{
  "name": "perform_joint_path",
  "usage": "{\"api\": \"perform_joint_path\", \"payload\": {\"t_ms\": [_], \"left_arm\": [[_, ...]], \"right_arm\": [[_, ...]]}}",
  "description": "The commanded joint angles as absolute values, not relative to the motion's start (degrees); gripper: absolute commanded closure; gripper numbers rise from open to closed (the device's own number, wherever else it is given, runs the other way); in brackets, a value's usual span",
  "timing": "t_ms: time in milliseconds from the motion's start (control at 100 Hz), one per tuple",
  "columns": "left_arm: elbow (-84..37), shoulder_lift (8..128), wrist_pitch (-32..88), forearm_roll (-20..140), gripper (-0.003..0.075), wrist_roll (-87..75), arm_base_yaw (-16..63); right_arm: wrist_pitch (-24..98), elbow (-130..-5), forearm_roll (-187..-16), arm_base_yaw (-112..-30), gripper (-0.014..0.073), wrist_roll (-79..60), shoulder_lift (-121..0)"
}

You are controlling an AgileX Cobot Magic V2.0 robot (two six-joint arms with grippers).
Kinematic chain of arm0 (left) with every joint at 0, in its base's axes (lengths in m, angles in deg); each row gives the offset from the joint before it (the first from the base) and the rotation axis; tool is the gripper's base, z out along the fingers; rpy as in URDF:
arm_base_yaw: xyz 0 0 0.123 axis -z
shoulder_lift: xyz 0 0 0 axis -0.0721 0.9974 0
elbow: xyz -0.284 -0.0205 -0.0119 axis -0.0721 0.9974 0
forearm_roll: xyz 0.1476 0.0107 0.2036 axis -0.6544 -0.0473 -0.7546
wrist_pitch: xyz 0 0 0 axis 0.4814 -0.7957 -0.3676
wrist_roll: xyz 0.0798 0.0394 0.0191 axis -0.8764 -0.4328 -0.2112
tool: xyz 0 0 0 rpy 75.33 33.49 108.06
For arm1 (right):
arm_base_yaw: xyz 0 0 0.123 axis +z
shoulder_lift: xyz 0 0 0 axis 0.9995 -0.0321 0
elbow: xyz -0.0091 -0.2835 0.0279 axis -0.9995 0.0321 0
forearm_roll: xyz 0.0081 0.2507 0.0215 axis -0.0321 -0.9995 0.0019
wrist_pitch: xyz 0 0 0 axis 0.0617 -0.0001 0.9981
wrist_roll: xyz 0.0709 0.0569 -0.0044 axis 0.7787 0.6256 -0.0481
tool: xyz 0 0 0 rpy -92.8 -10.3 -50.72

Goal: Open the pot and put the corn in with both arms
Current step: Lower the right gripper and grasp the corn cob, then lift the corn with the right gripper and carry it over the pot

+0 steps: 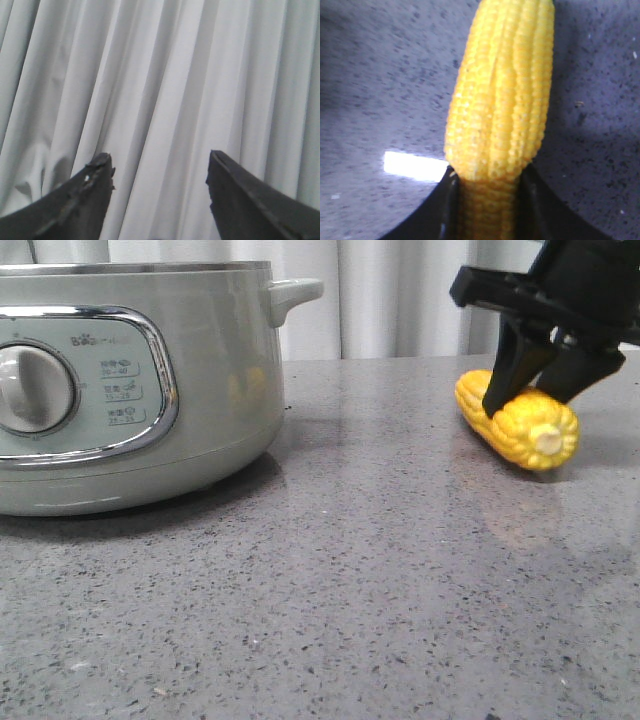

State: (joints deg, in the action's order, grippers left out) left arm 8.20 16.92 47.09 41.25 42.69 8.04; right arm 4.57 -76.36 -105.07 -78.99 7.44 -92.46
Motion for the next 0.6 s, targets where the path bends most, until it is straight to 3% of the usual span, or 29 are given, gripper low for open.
{"api": "perform_joint_path", "payload": {"t_ms": [0,170,380,590], "left_arm": [[6.4,17.63,51.38,43.12,0.0335,42.94,8.52],[6.4,17.63,51.38,43.16,0.0335,42.94,8.52],[6.4,17.63,51.38,43.67,0.0335,42.94,8.52],[6.4,17.63,51.38,44.28,0.0335,42.94,8.52]], "right_arm": [[6.27,-80.23,-108.87,-78.15,0.0627,7.46,-86.19],[9.19,-90.17,-112.4,-69.38,0.0627,6.51,-81.22],[15.69,-101.26,-112.17,-55.86,0.0626,6.51,-85.63],[17.96,-104.42,-111.99,-52.4,0.056,6.51,-95.0]]}}
